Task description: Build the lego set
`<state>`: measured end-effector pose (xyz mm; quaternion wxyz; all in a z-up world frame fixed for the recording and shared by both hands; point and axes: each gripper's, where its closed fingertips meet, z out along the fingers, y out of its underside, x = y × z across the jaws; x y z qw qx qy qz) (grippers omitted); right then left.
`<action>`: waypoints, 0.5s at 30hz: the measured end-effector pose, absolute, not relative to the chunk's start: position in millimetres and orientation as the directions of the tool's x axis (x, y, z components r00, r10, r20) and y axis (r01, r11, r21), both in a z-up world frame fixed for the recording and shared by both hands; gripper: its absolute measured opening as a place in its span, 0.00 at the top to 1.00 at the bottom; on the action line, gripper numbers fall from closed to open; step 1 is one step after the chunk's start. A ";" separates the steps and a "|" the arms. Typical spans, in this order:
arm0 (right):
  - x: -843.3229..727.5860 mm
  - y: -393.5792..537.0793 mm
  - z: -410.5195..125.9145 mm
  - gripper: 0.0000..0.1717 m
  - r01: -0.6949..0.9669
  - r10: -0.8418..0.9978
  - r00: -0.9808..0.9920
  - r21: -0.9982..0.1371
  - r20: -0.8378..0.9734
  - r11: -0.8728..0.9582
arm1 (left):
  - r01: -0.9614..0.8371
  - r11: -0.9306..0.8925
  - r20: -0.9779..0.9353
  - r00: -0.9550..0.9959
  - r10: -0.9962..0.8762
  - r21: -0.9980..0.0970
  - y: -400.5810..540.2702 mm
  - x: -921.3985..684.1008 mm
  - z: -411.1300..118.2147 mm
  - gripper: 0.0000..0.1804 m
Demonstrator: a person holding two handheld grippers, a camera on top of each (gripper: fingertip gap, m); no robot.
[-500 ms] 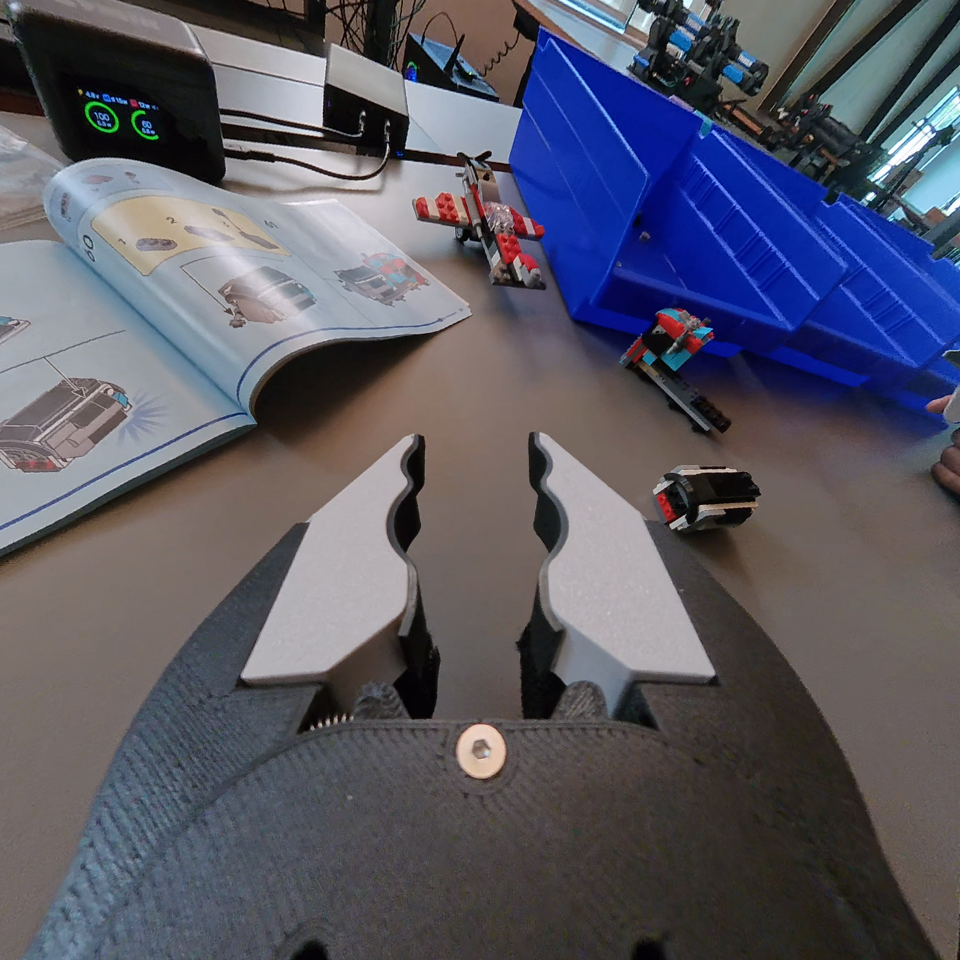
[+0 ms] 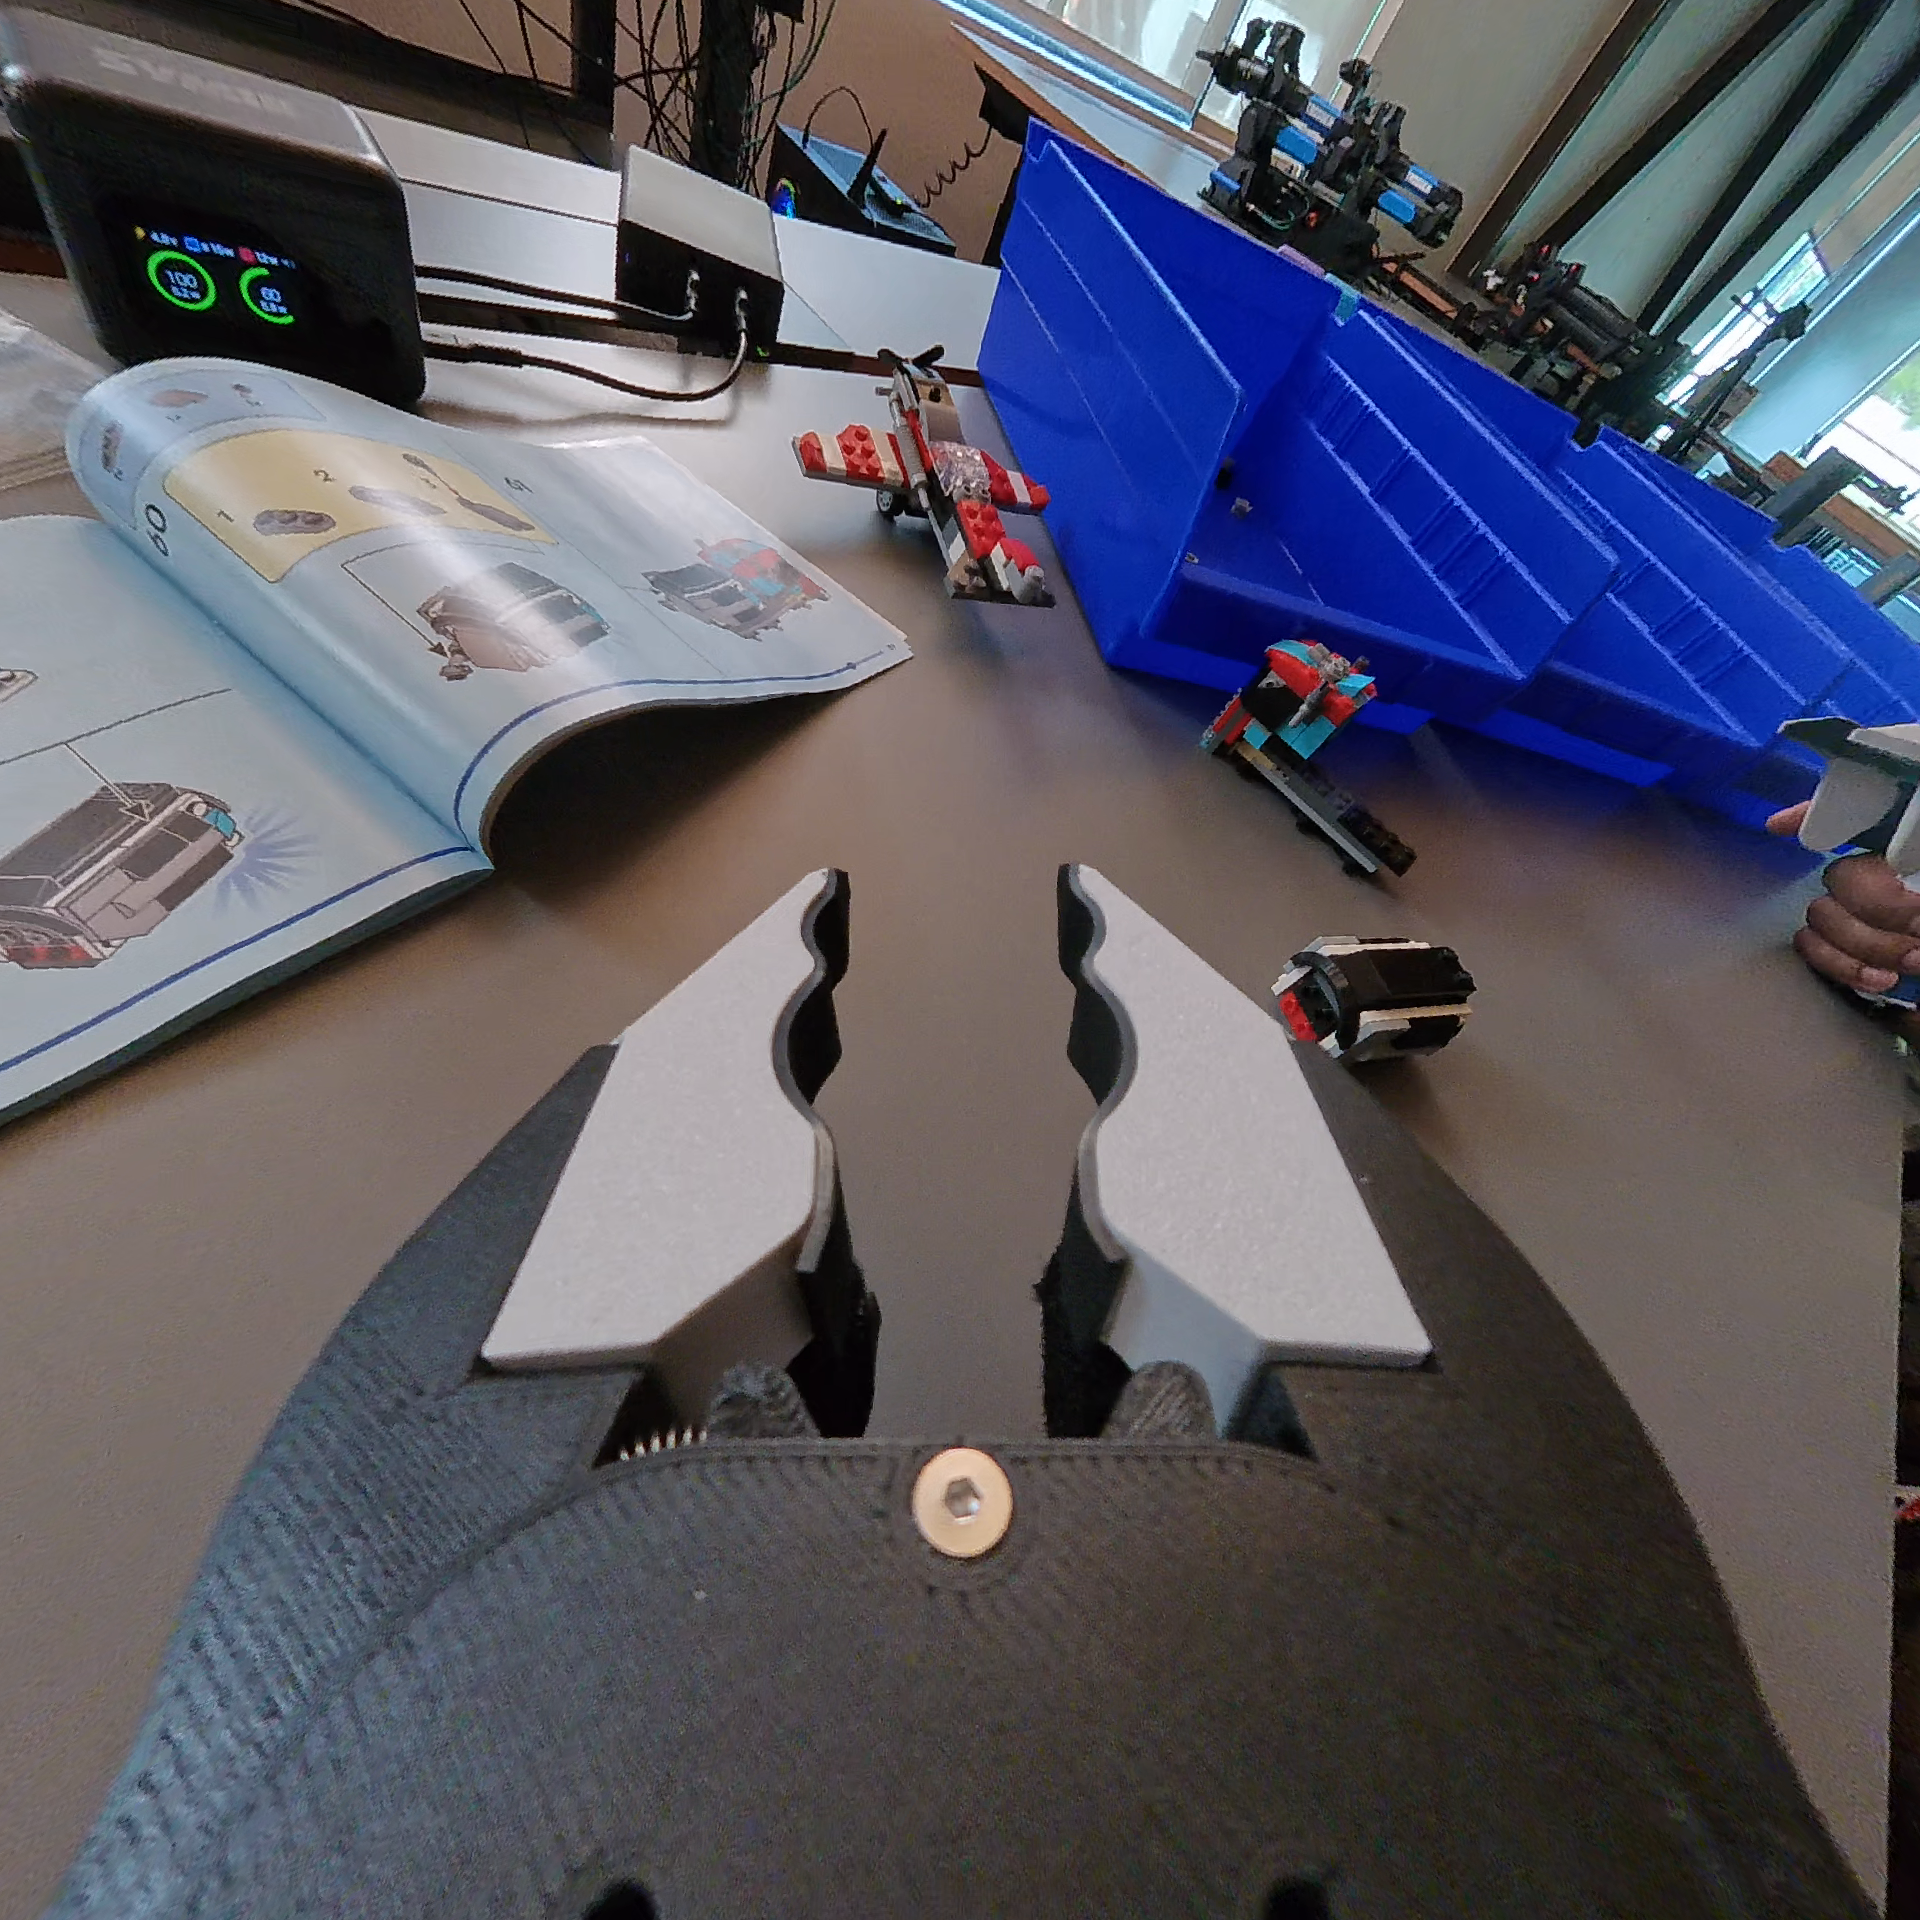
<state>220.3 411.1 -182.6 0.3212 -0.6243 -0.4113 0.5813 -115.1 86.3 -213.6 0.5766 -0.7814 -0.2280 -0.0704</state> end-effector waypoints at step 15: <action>144.5 541.7 -95.5 0.81 0.598 0.912 -0.096 -0.709 0.398 0.372 | 0.520 -0.207 0.483 0.851 0.204 -0.829 86.5 -114.2 -211.2 0.77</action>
